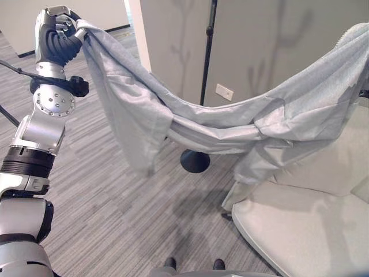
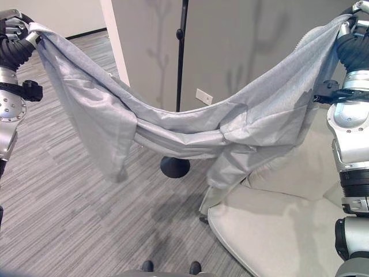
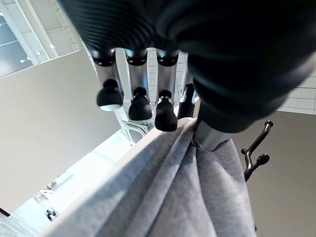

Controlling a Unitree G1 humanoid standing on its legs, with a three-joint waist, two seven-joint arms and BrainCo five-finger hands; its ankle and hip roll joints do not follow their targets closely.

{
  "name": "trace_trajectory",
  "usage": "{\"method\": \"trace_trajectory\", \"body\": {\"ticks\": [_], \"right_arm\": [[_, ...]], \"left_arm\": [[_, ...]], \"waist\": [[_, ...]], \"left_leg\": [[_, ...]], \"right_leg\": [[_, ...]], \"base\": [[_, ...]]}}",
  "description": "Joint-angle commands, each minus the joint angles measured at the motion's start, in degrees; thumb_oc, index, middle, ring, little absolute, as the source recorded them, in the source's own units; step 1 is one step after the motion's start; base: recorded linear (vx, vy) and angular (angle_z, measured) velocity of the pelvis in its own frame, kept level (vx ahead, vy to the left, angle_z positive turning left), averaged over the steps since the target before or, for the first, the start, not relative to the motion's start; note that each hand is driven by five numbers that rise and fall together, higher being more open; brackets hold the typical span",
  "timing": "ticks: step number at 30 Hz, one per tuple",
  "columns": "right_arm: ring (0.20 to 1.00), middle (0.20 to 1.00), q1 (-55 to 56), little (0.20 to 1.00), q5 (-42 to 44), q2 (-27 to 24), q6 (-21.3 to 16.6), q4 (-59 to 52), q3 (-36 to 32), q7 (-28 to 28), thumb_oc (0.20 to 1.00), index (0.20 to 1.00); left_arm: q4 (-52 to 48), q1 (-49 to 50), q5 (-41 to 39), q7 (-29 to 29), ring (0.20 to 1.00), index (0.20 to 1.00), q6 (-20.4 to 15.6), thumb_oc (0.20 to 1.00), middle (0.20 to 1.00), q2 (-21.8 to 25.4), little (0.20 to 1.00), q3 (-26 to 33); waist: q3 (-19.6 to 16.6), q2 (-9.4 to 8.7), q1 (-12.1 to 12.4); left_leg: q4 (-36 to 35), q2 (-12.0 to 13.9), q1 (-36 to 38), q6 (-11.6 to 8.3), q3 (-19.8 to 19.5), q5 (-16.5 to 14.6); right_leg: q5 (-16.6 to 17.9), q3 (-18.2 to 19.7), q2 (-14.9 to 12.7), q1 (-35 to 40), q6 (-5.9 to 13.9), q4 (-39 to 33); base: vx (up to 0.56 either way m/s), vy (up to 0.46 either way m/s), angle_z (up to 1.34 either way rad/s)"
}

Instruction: Hang the clothes on the sofa on the clothes rack.

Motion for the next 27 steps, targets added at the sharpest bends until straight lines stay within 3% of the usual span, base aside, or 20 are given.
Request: {"method": "trace_trajectory", "body": {"ticks": [1,3,5,8,18,22,24,27], "right_arm": [[0.2,0.2,-2.3,0.2,1.3,-3.4,-1.5,-1.3,-1.1,-0.5,0.2,0.2],[0.2,0.2,-1.8,0.2,1.3,-4.0,-1.8,-1.8,-1.6,-1.1,0.2,0.2],[0.2,0.2,0.5,0.2,0.5,-4.0,-1.4,-1.4,-3.4,-1.1,0.2,0.2],[0.2,0.2,1.7,0.2,-0.2,-3.4,-1.0,-1.7,-4.3,-1.3,0.2,0.2],[0.2,0.2,-1.3,0.2,-1.3,-1.8,-0.6,-1.5,-2.2,-1.9,0.2,0.2],[0.2,0.2,-0.1,0.2,-1.4,-1.7,-0.2,-1.6,-3.0,-1.0,0.2,0.2],[0.2,0.2,-1.0,0.2,-1.6,-2.1,-0.2,-2.0,-2.4,-0.7,0.2,0.2],[0.2,0.2,-1.2,0.2,-1.1,-2.0,-0.7,-1.5,-2.3,-0.7,0.2,0.2]], "left_arm": [[-1.6,-2.1,-1.6,0.5,0.2,0.2,-2.3,0.2,0.2,1.6,0.2,1.6],[-1.2,-3.8,-1.9,0.5,0.2,0.2,-2.2,0.2,0.2,2.1,0.2,-0.1],[-0.7,-3.2,-1.2,0.6,0.2,0.2,-1.9,0.2,0.2,2.3,0.2,-0.1],[-0.9,-2.6,-0.8,0.3,0.2,0.2,-1.9,0.2,0.2,2.1,0.2,-0.1],[-1.2,-4.9,-0.7,0.5,0.2,0.2,-2.1,0.2,0.2,3.8,0.2,-1.5],[-2.8,-5.2,-0.3,-0.3,0.2,0.2,-1.6,0.2,0.2,3.5,0.2,-1.9],[-2.8,-6.2,-0.2,-0.4,0.2,0.2,-1.3,0.2,0.2,3.4,0.2,-2.7],[-2.8,-6.2,-0.1,-0.5,0.2,0.2,-1.2,0.2,0.2,3.6,0.2,-2.2]], "waist": [[-2.8,0.62,-0.1],[-3.0,1.23,0.2],[-5.4,2.76,0.3],[-6.7,2.83,-0.4],[-6.2,2.62,-0.3],[-5.1,2.88,-0.7],[-3.3,3.62,-1.6],[-2.3,4.1,-1.5]], "left_leg": [[3.5,2.0,-3.7,-1.52,1.5,-5.9],[-5.8,4.6,-3.8,-1.26,1.0,-2.2],[-18.1,4.5,0.6,-1.94,0.4,1.5],[-18.4,3.5,1.8,-2.07,1.3,0.9],[-18.4,0.3,3.6,1.13,5.2,-2.1],[-18.4,-0.7,5.0,2.67,4.7,-2.9],[-18.4,-1.1,6.6,4.16,3.4,-3.5],[-18.4,-0.6,7.3,4.55,3.3,-3.9]], "right_leg": [[-0.4,-1.5,0.9,3.4,6.03,-2.7],[-1.0,-1.7,0.9,3.7,6.97,-3.1],[-2.7,-1.7,0.8,4.2,7.56,-3.1],[-2.4,-1.6,-0.7,4.2,8.3,-3.1],[0.4,1.0,-6.2,1.5,11.48,-0.6],[1.7,2.8,-7.0,-1.5,11.38,9.6],[5.8,5.4,-6.8,-5.8,10.45,19.7],[4.8,6.1,-6.5,-8.6,10.02,24.4]], "base": [[0.14,0.089,0.25],[0.2,0.115,0.13],[0.27,0.186,0.18],[0.2,0.165,-0.12],[0.11,0.153,-0.23],[0.09,0.181,0.03],[0.06,0.187,-0.07],[0.04,0.08,-0.02]]}}
